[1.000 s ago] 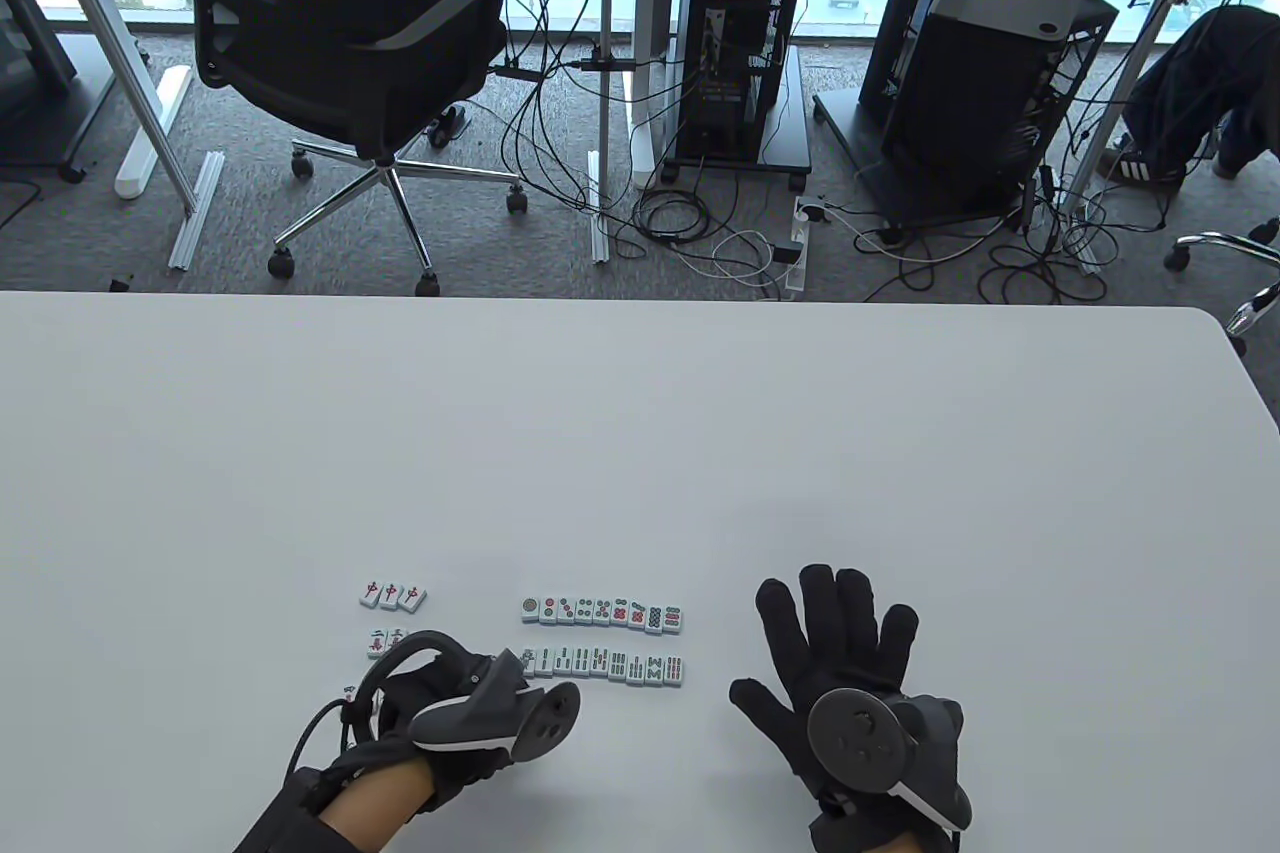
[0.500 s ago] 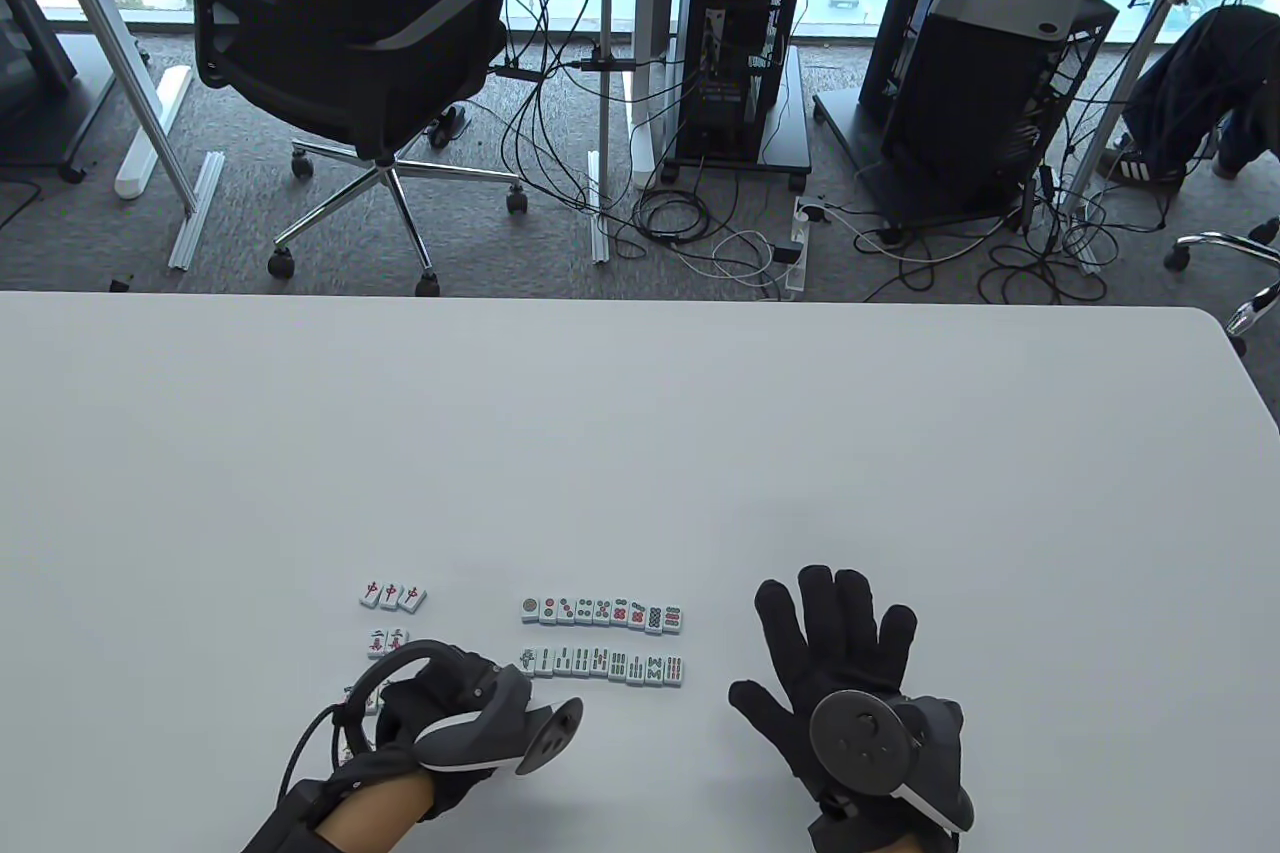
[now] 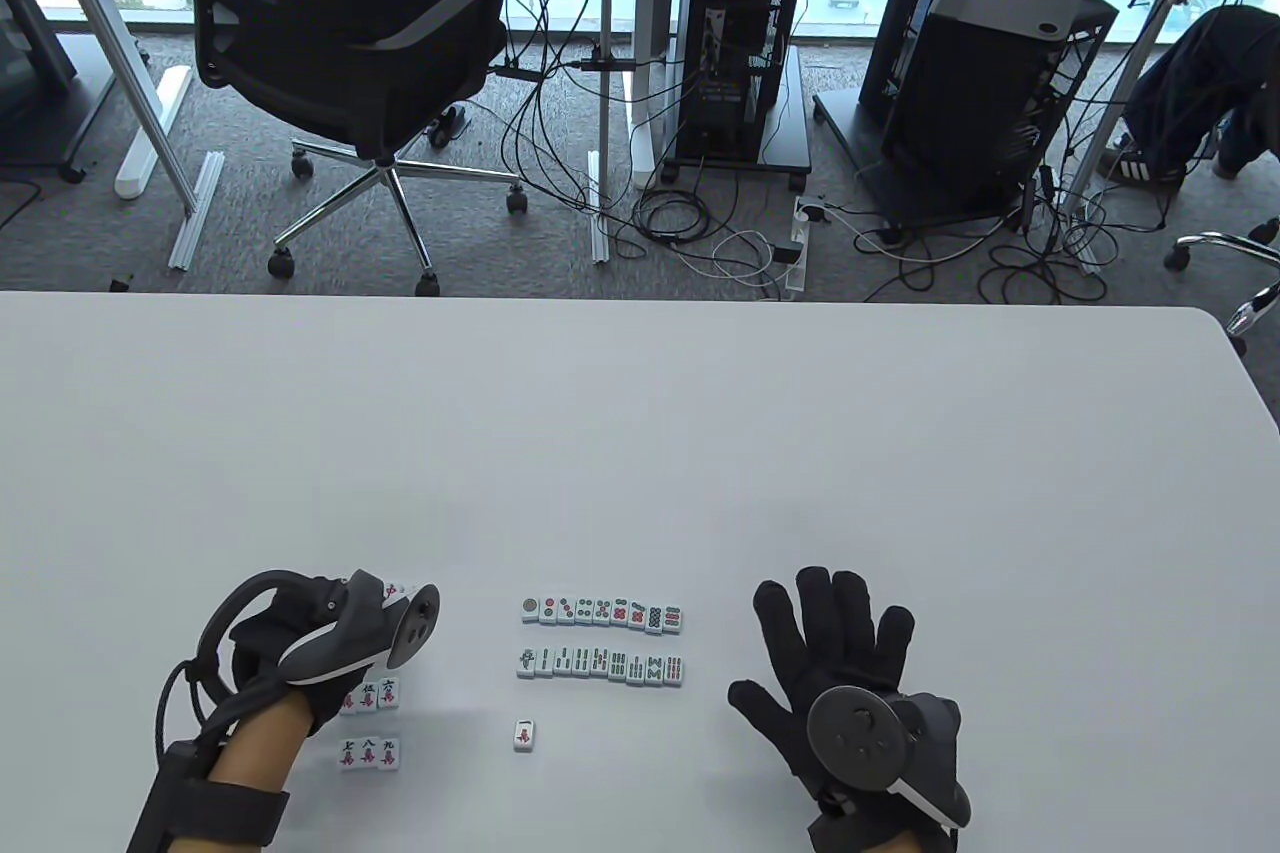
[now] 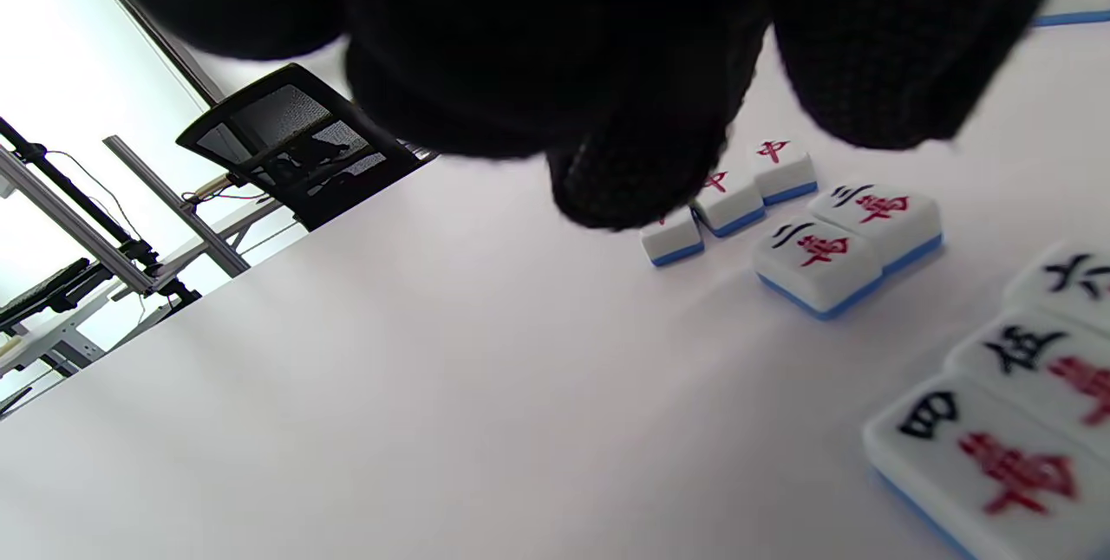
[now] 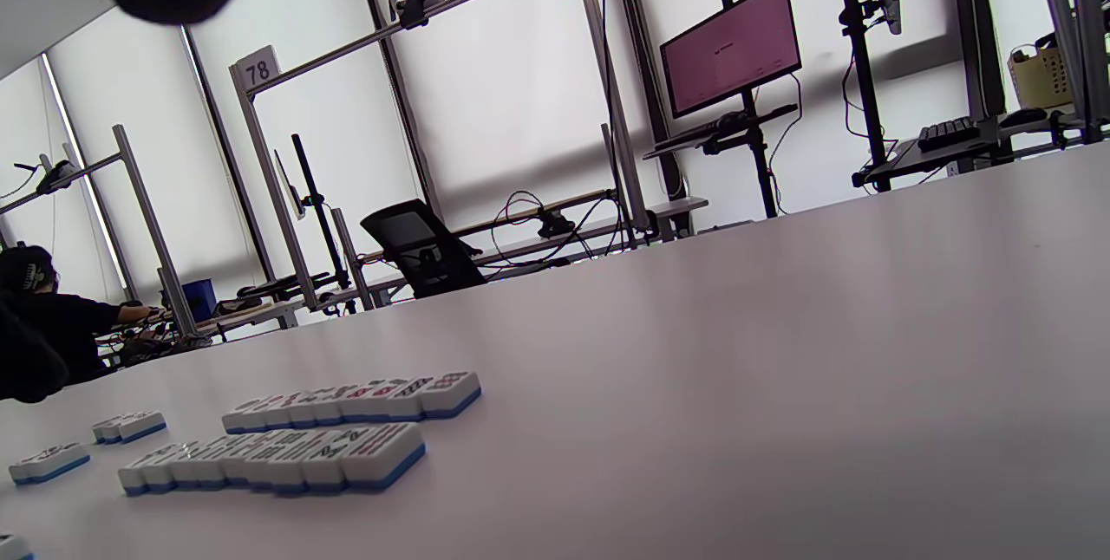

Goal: Mahjong suit sorting

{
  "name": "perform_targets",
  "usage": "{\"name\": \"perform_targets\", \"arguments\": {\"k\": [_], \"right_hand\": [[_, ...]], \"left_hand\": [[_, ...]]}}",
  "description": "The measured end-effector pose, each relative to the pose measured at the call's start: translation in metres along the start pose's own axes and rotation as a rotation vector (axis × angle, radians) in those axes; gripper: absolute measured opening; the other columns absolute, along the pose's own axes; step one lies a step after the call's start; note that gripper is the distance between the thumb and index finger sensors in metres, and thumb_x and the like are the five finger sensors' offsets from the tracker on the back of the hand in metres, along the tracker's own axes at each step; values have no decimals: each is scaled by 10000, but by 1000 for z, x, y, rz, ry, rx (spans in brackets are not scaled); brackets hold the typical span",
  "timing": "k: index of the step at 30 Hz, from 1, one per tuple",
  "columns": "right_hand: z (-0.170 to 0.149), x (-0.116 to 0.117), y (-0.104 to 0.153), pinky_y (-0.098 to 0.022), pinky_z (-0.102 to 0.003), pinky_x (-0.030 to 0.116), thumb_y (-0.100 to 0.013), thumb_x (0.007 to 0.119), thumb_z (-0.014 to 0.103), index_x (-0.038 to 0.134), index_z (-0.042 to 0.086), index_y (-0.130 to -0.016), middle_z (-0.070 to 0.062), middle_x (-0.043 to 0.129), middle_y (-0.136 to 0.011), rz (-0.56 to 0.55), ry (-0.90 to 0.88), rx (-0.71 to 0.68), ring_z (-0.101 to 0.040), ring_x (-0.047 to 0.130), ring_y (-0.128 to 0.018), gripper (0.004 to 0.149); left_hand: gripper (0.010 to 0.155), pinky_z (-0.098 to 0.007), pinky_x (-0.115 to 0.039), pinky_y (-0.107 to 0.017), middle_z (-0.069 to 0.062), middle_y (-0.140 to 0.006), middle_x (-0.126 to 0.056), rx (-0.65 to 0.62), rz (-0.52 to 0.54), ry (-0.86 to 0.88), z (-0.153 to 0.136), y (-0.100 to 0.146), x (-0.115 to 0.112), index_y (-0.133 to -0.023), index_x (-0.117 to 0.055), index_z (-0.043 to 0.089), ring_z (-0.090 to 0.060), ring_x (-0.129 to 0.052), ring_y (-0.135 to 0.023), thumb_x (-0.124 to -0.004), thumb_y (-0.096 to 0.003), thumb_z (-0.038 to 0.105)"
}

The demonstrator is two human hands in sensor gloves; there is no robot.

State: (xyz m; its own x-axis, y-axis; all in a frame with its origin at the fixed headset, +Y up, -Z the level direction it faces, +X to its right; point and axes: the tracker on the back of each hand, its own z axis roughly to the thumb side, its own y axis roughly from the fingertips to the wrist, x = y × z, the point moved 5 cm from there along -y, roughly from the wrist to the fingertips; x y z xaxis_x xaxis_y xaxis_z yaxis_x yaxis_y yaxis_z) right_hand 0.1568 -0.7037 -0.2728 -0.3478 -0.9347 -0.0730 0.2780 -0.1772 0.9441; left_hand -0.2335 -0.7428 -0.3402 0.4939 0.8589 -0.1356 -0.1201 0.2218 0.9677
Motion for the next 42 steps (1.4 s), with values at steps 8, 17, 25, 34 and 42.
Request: {"name": "perform_targets", "arguments": {"k": [8,17,25,34,42], "right_hand": [[-1,0,-1,-705,-715,100,-505,602,637,195,343,-1117,-103,214,-1192,3,-4,7,-411,60,-1061,792],[0,0,-2,-705,-716,102,-507,602,636,196,343,-1118,-103,213,-1193,5,-13,3,-412,61,-1061,790],[0,0,-2,-705,-716,105,-507,602,635,197,342,-1118,-105,209,-1194,9,-12,3,-414,65,-1061,789],[-1,1,-1,-706,-714,106,-505,604,633,196,344,-1115,-104,209,-1192,17,-27,7,-412,65,-1059,789],[-1,0,-2,-706,-714,104,-507,604,631,196,344,-1115,-101,211,-1191,14,-37,4,-411,61,-1059,787]], "left_hand": [[591,-379,-870,-308,113,-523,-1029,-14,-61,-13,15,-18,-26,-790,-869,247,-100,-1009,-244,-881,-268,524],[599,-381,-875,-285,105,-493,-1032,-10,-55,54,12,-11,-22,-757,-879,176,-102,-1007,-219,-892,-264,517],[617,-374,-877,-258,113,-457,-1033,-178,73,233,64,21,41,-739,-888,147,-90,-1000,-186,-885,-264,540],[615,-364,-874,-231,123,-418,-1033,-357,121,160,151,30,68,-717,-903,152,-79,-985,-140,-891,-253,555],[606,-351,-865,-194,144,-358,-1017,-373,100,52,171,29,58,-702,-911,156,-63,-952,-90,-898,-242,551]]}}
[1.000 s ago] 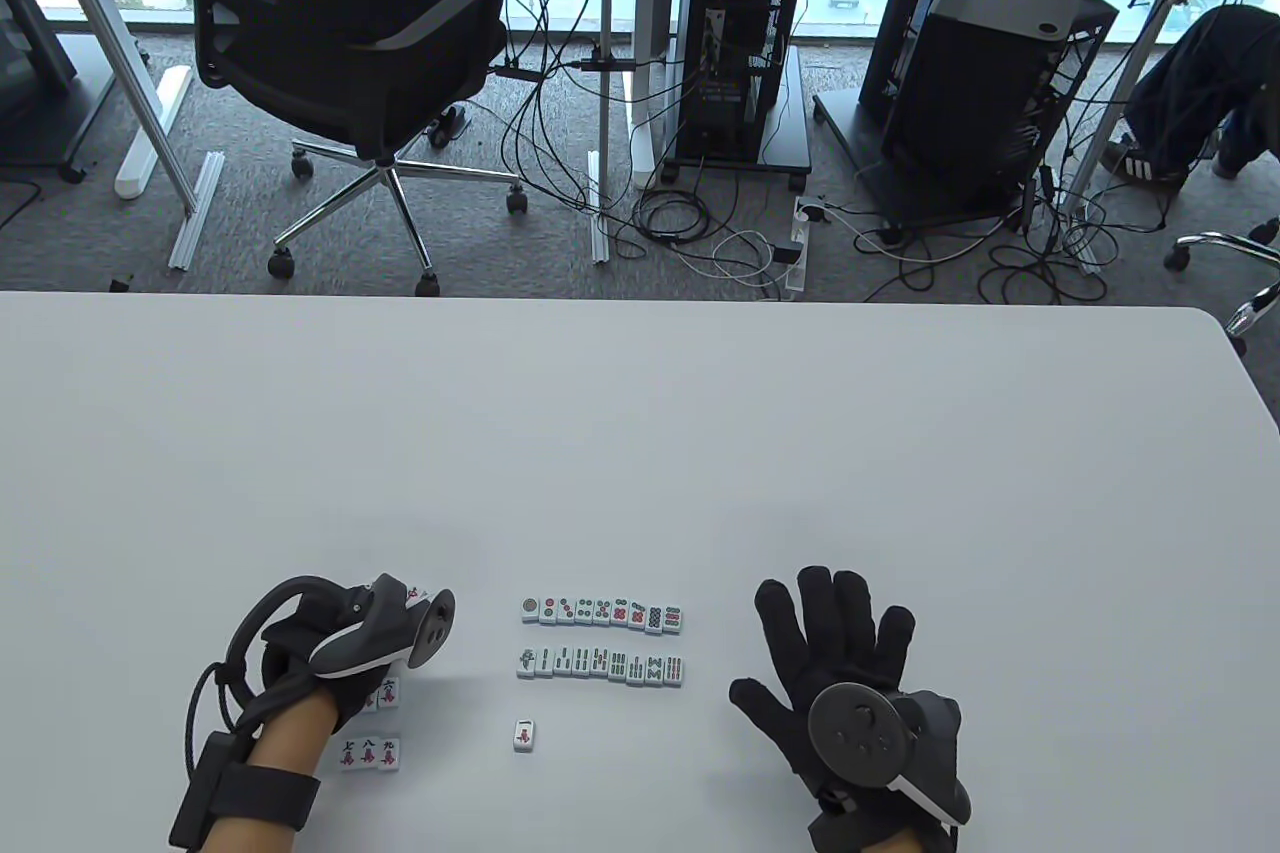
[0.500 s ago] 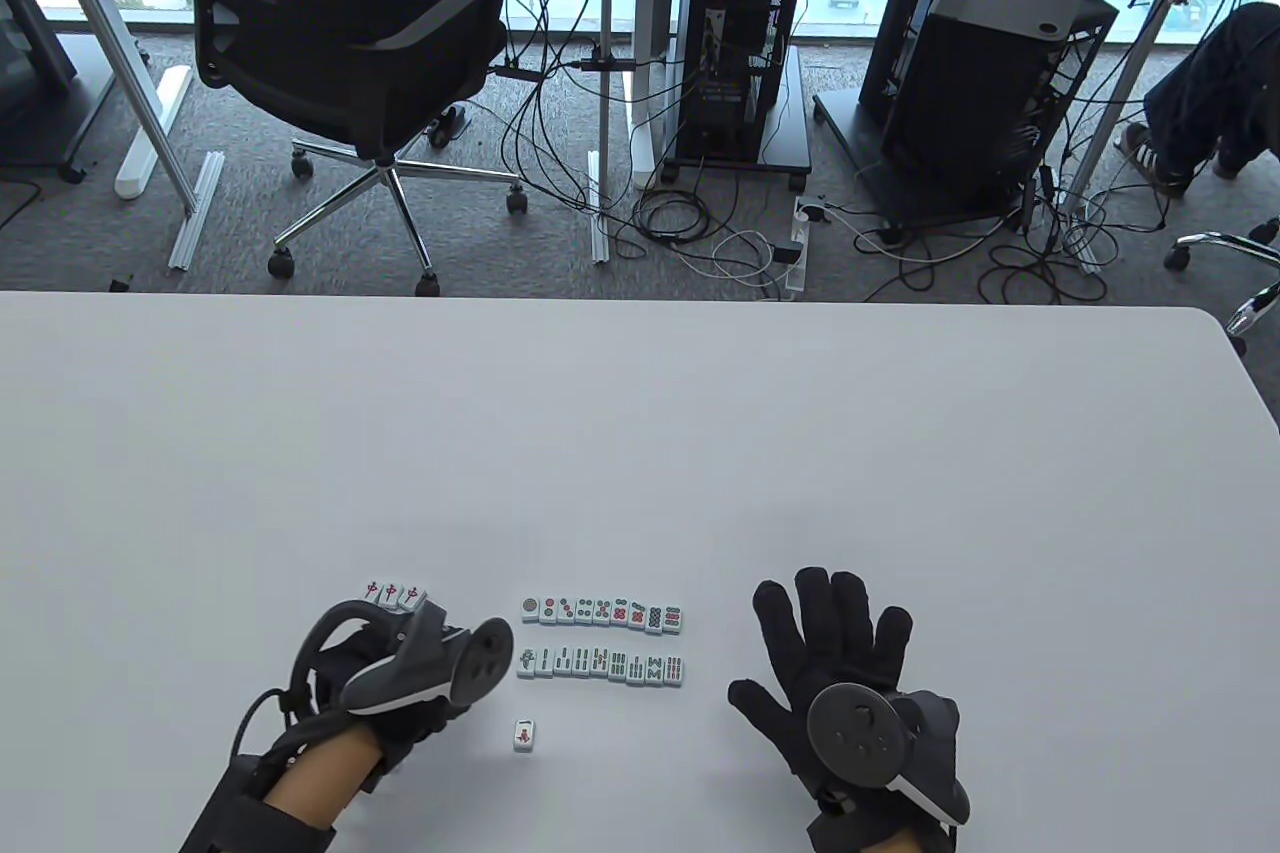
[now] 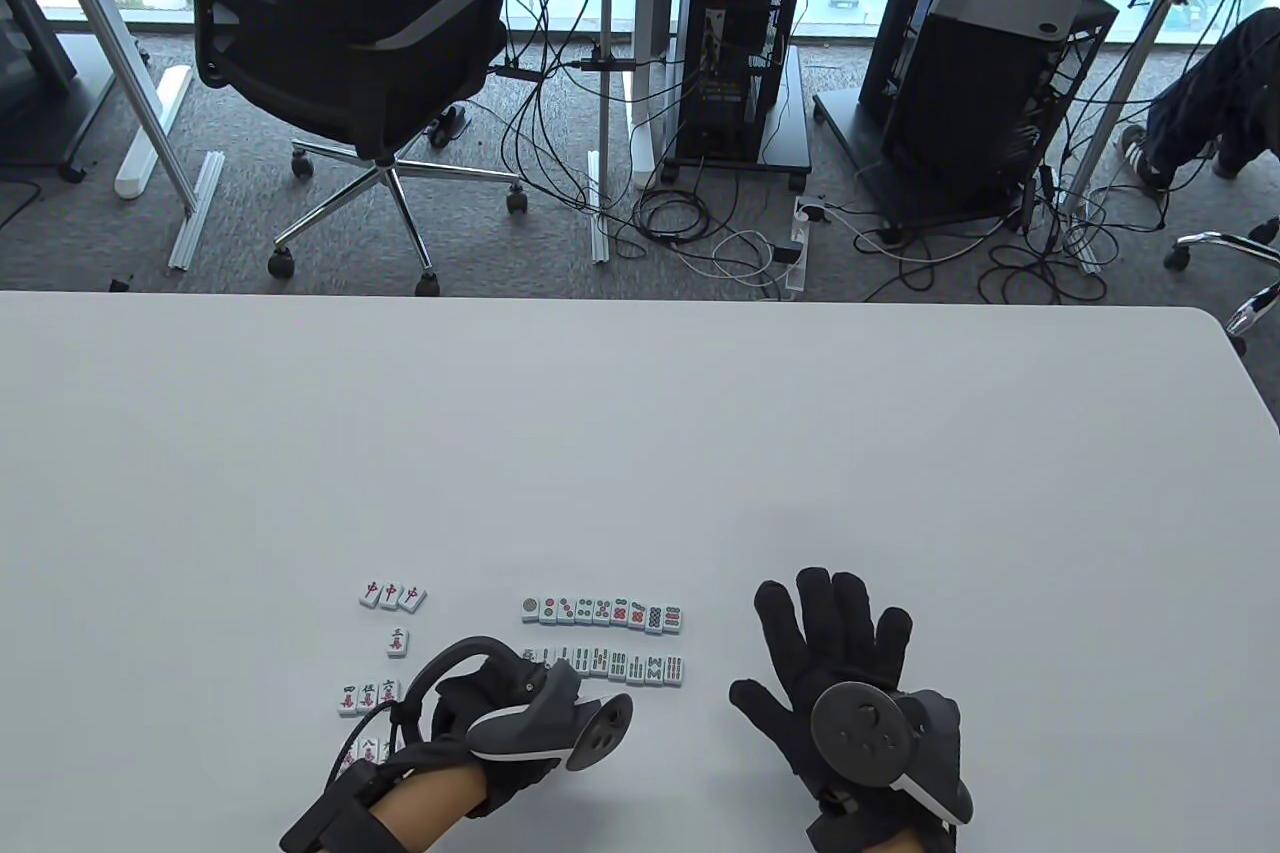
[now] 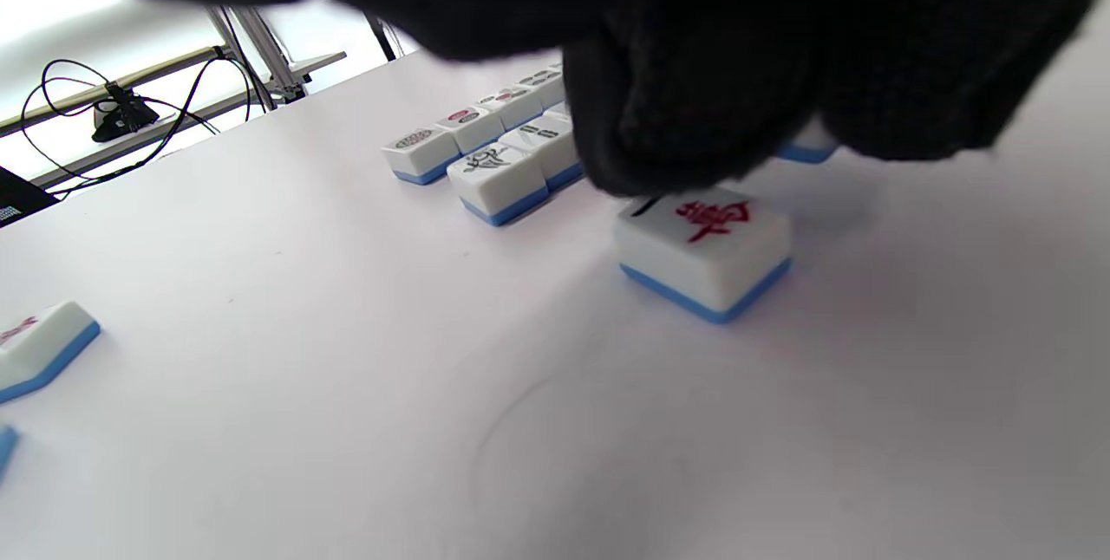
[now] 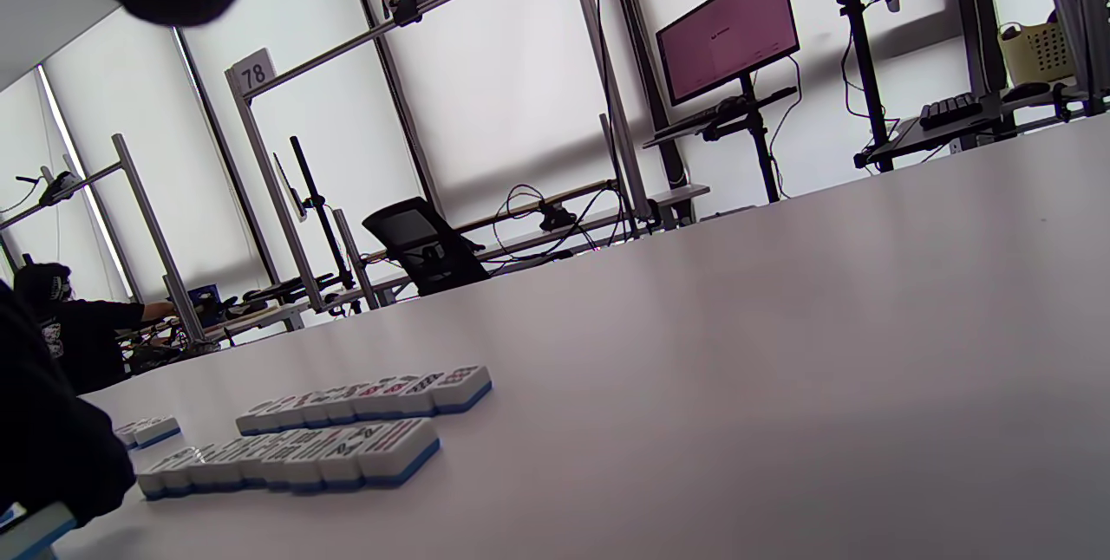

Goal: Mahjong suit sorting

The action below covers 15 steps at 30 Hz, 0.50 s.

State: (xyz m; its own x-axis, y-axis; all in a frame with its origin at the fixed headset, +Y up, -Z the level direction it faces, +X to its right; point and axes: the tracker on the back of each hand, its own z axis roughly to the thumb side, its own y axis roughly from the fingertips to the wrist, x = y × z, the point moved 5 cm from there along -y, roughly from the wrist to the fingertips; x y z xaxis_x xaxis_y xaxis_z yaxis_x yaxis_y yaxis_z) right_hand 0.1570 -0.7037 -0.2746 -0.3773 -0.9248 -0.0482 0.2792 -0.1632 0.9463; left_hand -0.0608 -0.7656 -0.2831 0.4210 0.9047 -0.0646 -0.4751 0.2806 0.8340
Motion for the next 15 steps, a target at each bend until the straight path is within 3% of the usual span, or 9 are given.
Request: {"name": "perform_targets", "arguments": {"k": [10,15], "right_hand": [[0,1,0,-706,-714,103,-508,604,632,196,344,-1117,-103,211,-1191,4,0,-4,-412,61,-1060,787],[1,1,0,-706,-714,107,-508,603,632,196,342,-1117,-105,209,-1192,8,2,-6,-413,63,-1059,788]], "left_hand": [[622,-351,-863,-197,149,-365,-1019,10,-26,-79,2,1,-10,-717,-906,181,-65,-952,-93,-890,-234,574],[640,-367,-865,-236,132,-419,-1024,58,-2,-7,-24,10,3,-764,-888,219,-83,-972,-147,-883,-237,581]]}}
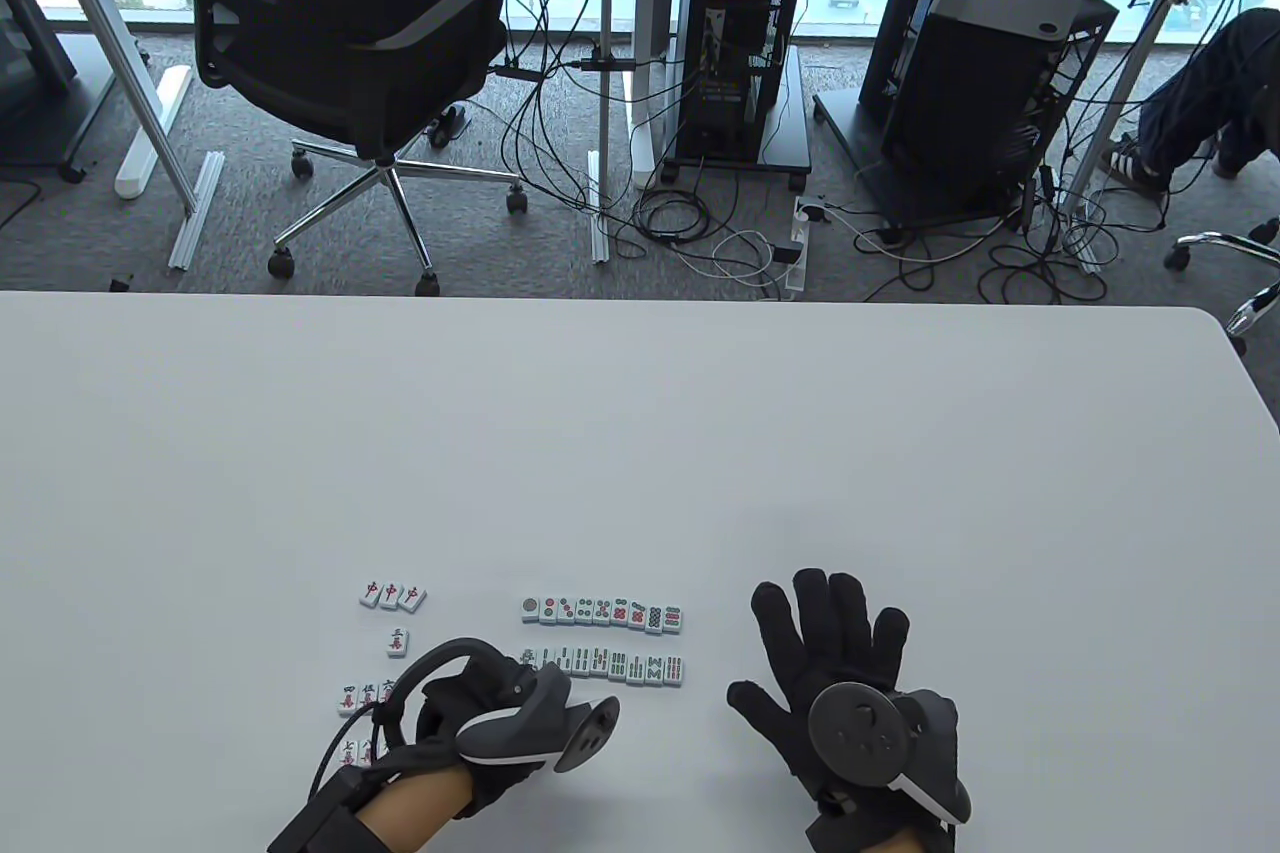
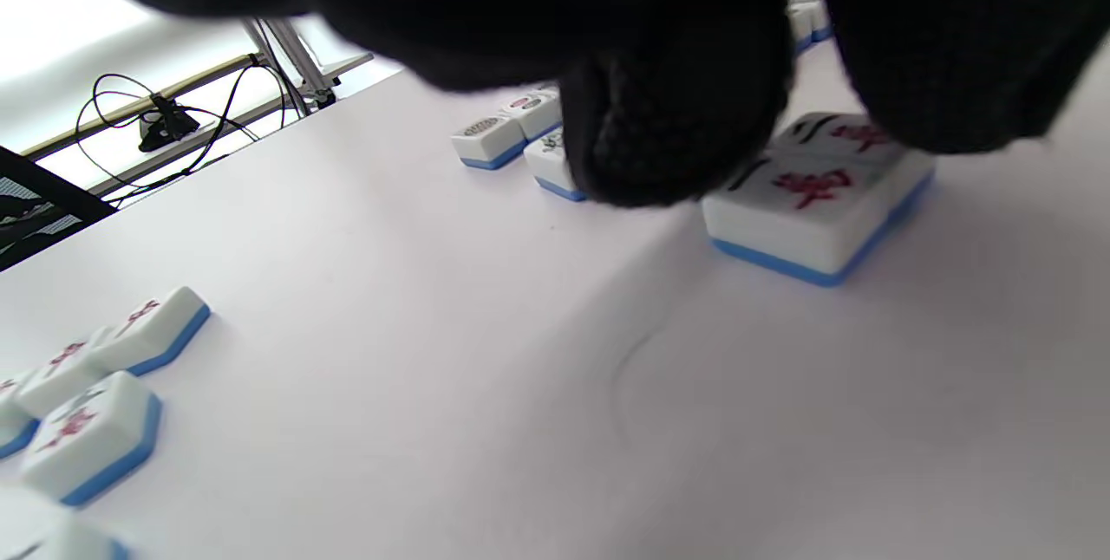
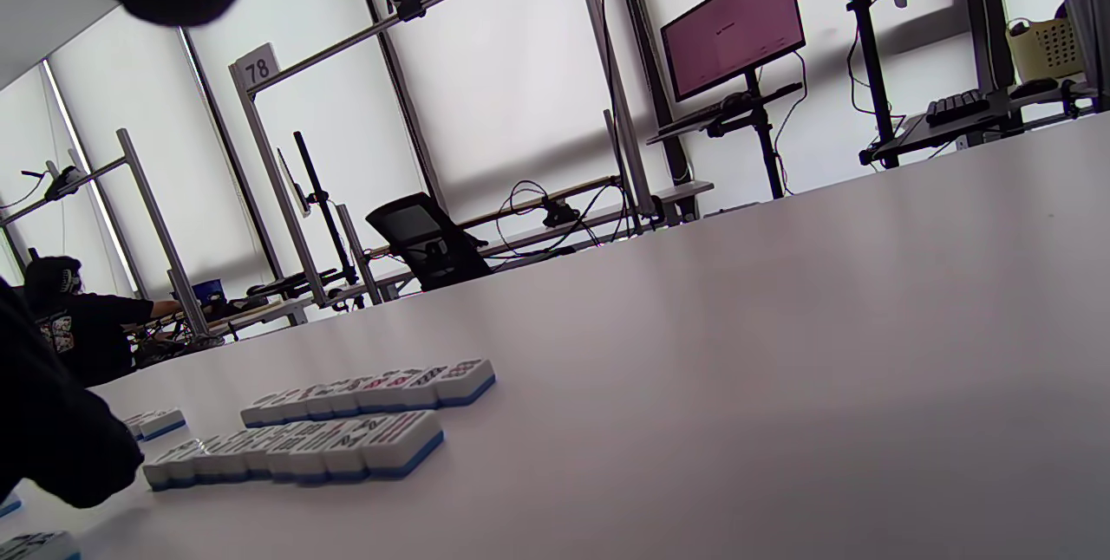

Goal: Mahjong suit sorting

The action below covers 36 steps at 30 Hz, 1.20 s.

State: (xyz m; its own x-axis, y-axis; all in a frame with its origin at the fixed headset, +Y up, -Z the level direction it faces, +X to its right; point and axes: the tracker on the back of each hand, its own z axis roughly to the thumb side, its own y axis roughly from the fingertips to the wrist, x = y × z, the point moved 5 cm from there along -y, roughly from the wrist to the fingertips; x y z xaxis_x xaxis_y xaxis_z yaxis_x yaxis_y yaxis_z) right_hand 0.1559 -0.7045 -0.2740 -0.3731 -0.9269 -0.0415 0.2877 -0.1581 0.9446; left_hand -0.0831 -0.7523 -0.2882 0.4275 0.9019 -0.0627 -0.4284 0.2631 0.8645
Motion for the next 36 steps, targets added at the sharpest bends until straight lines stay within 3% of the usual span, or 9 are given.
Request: {"name": "perform_targets", "arguments": {"k": [6,12,18,26,33,36], "right_hand": [[0,1,0,-706,-714,107,-508,604,632,198,344,-1118,-111,204,-1193,2,-3,-1,-414,64,-1060,787],[1,2,-1,-706,-714,108,-509,603,632,200,343,-1118,-106,205,-1193,12,4,2,-412,66,-1060,786],[1,3,-1,-707,-714,108,-510,604,632,200,341,-1119,-106,206,-1194,21,4,5,-413,67,-1060,786],[0,3,-2,-706,-715,109,-509,604,631,201,342,-1118,-104,205,-1194,18,5,13,-412,66,-1060,786],[0,3,-2,-707,-714,104,-511,604,631,200,343,-1119,-103,210,-1194,18,-7,10,-413,63,-1061,785],[-1,2,-2,-707,-714,105,-510,605,631,200,345,-1119,-99,210,-1194,12,-10,9,-412,63,-1062,785]], "left_hand": [[578,-375,-865,-241,126,-418,-1030,173,30,26,-70,12,10,-753,-898,221,-93,-978,-151,-890,-261,525],[566,-380,-866,-261,124,-443,-1030,360,-21,54,-133,16,-19,-763,-892,231,-98,-986,-176,-894,-266,502],[577,-378,-868,-264,124,-452,-1028,376,-100,20,-139,9,-51,-772,-886,240,-95,-987,-182,-894,-262,509],[585,-377,-867,-258,124,-448,-1024,354,-161,-13,-127,-7,-72,-760,-888,212,-95,-985,-173,-882,-267,526],[593,-377,-867,-250,123,-433,-1023,339,-157,18,-126,-10,-73,-734,-893,164,-96,-981,-163,-895,-260,521],[602,-372,-869,-234,125,-415,-1024,329,-103,47,-121,-6,-60,-723,-898,146,-89,-977,-150,-894,-261,531]]}}
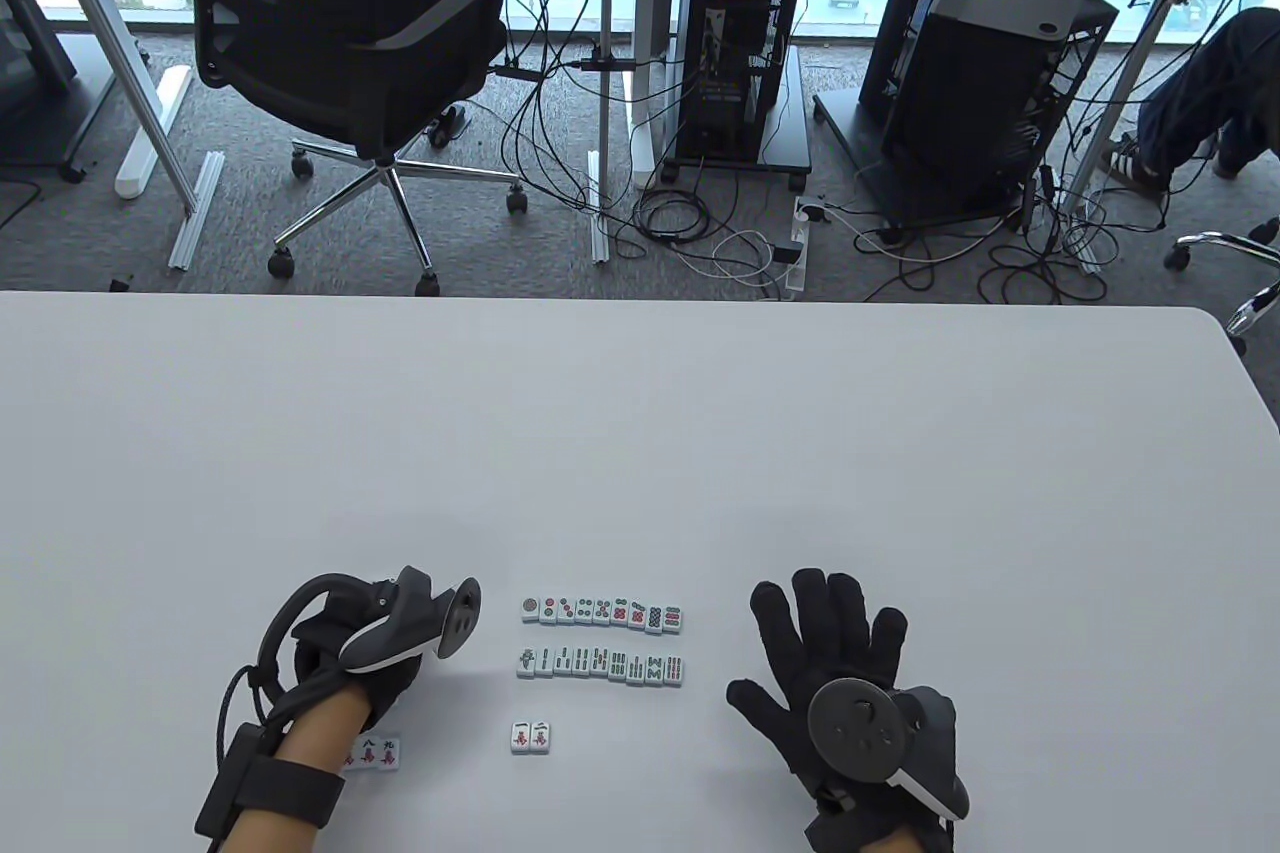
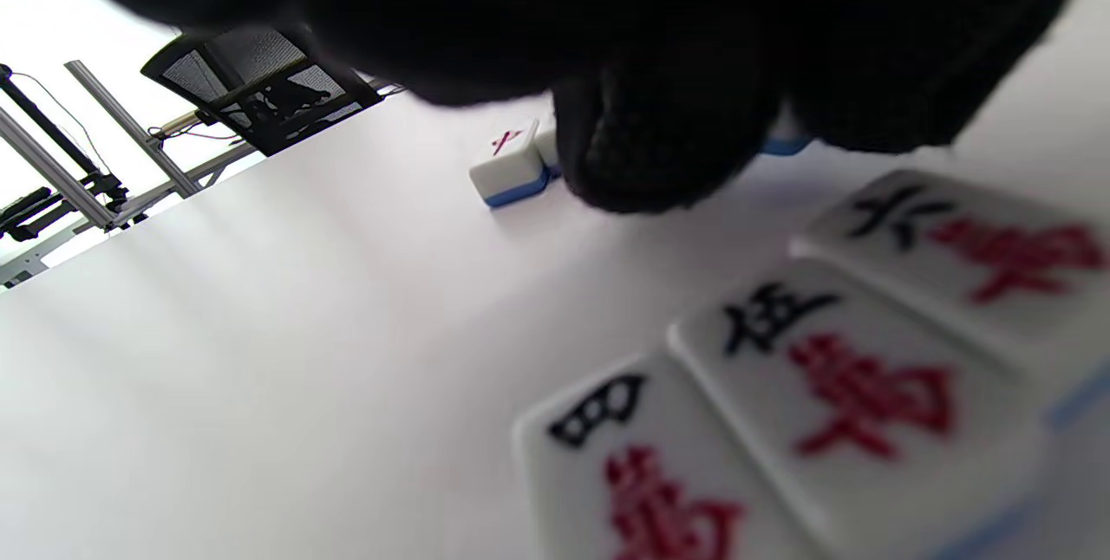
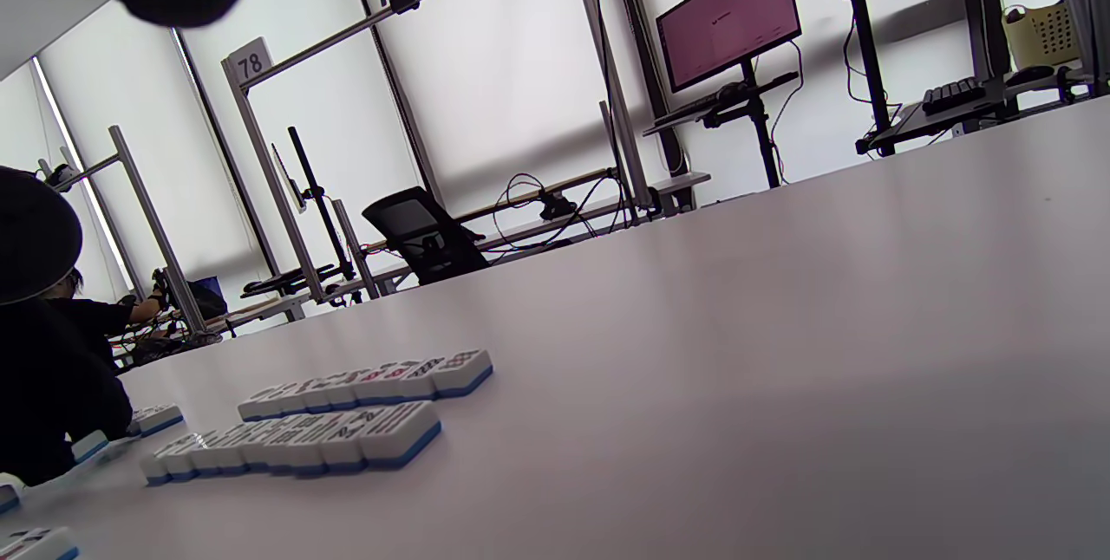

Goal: Mahjong suit sorting

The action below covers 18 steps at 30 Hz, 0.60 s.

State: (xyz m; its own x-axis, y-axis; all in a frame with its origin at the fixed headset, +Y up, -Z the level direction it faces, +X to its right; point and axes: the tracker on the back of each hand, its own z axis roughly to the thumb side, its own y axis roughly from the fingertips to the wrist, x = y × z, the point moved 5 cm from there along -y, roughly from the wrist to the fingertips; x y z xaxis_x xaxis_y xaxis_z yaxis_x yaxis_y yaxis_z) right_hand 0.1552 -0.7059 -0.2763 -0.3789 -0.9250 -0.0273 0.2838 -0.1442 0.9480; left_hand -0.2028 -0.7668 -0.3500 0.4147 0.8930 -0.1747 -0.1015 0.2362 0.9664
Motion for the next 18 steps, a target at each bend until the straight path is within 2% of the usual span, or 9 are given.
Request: {"name": "perform_targets", "arguments": {"k": [3,5,8,12,18], "right_hand": [[0,1,0,-708,-714,102,-513,604,630,199,344,-1120,-110,206,-1194,6,-5,-3,-412,62,-1062,784],[1,2,0,-707,-714,106,-511,604,631,200,345,-1119,-102,210,-1195,10,4,-5,-413,64,-1062,785],[1,1,0,-707,-715,108,-511,605,630,201,343,-1119,-114,203,-1194,4,0,-6,-414,67,-1061,784],[0,1,1,-706,-714,107,-510,604,630,201,343,-1118,-104,207,-1194,0,-5,-7,-414,66,-1060,784],[0,1,1,-707,-713,105,-510,605,630,199,343,-1118,-104,208,-1193,-4,-16,-12,-412,66,-1060,785]], "left_hand": [[611,-365,-871,-219,124,-398,-1025,-66,45,65,20,13,23,-715,-900,137,-80,-974,-123,-891,-259,544],[612,-363,-870,-210,127,-389,-1025,-132,98,144,42,26,44,-711,-903,133,-77,-970,-112,-889,-259,546],[614,-360,-868,-195,129,-376,-1025,-216,121,171,74,36,59,-704,-907,126,-73,-964,-96,-892,-257,547],[614,-354,-870,-184,137,-361,-1023,-299,113,127,114,45,65,-695,-911,128,-65,-957,-81,-893,-252,552],[611,-352,-864,-170,147,-330,-1014,-340,88,21,144,47,59,-684,-919,133,-61,-938,-56,-898,-243,554]]}}
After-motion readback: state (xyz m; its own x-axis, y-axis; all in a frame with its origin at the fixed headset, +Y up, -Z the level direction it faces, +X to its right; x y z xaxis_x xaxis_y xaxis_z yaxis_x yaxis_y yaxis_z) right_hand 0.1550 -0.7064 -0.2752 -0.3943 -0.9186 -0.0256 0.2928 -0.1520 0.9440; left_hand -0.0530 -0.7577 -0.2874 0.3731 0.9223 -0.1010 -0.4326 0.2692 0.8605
